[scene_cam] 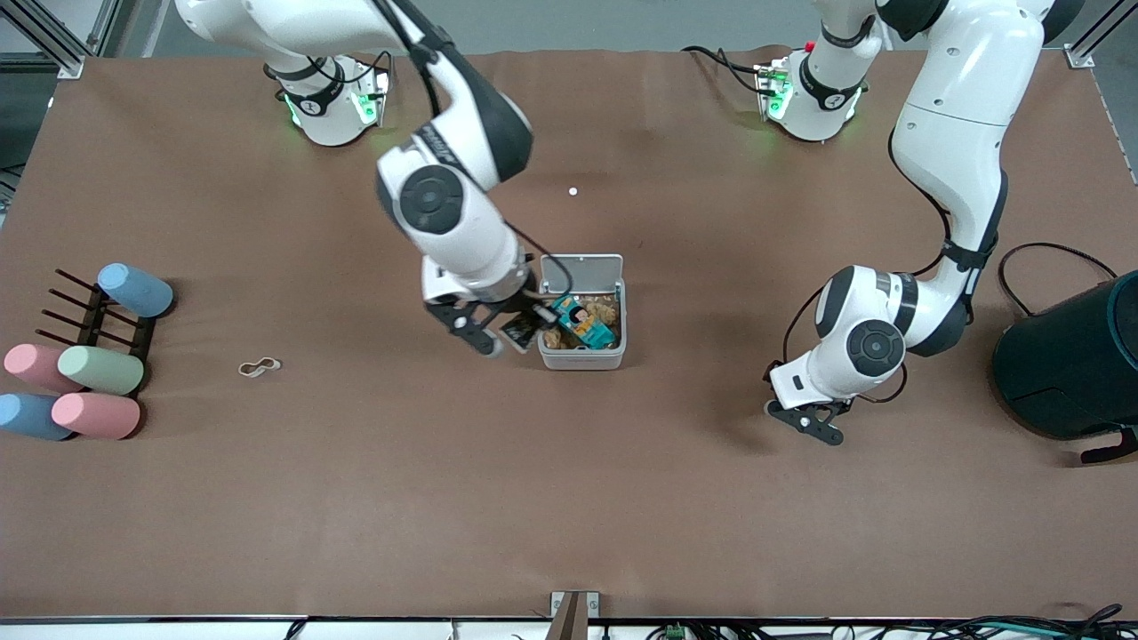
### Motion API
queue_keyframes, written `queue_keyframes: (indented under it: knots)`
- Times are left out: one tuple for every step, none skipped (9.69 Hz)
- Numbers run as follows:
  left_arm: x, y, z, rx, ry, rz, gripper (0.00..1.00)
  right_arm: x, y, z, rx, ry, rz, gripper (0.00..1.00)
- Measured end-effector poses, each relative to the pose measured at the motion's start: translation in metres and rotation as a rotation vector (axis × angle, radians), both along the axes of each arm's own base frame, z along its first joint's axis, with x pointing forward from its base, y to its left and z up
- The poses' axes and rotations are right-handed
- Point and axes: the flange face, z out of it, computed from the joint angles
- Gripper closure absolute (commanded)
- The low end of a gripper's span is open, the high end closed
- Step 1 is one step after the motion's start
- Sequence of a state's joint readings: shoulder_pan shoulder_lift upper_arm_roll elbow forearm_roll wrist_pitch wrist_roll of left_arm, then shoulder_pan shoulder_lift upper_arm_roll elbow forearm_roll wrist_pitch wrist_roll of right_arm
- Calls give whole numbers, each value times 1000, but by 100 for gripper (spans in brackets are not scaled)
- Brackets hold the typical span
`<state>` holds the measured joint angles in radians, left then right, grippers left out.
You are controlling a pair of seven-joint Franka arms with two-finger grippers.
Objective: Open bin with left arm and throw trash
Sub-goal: 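Drop the tissue pack into the bin with the right gripper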
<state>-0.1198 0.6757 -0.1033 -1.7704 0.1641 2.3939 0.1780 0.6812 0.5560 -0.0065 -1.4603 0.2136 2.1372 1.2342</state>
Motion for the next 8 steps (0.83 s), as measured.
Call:
queue_keyframes:
  knots:
    - [1, 2, 1, -2, -1, 4, 100, -2, 5, -19, -14, 15, 9, 87]
    - [1, 4, 1, -3, -2, 7, 100, -4, 8, -34, -26, 29, 14, 80]
    - [2, 4, 3, -7, -6, 8, 100, -5, 9, -45, -35, 39, 16, 63]
    - [5, -3, 9, -18, -18, 1, 100, -3, 10, -52, -33, 35, 13, 54]
    - [9, -15, 23, -38, -35, -7, 100, -2, 11, -55, -26, 21, 12, 30]
    - [12, -32, 42, -65, -36, 6, 100, -4, 16, -57, -24, 16, 18, 13]
    - [11, -53, 66, -94, -17, 43, 100, -9, 21, -57, -23, 15, 28, 12]
    - [7, -81, 93, -119, -1, 91, 100, -11, 25, -57, -21, 12, 33, 11]
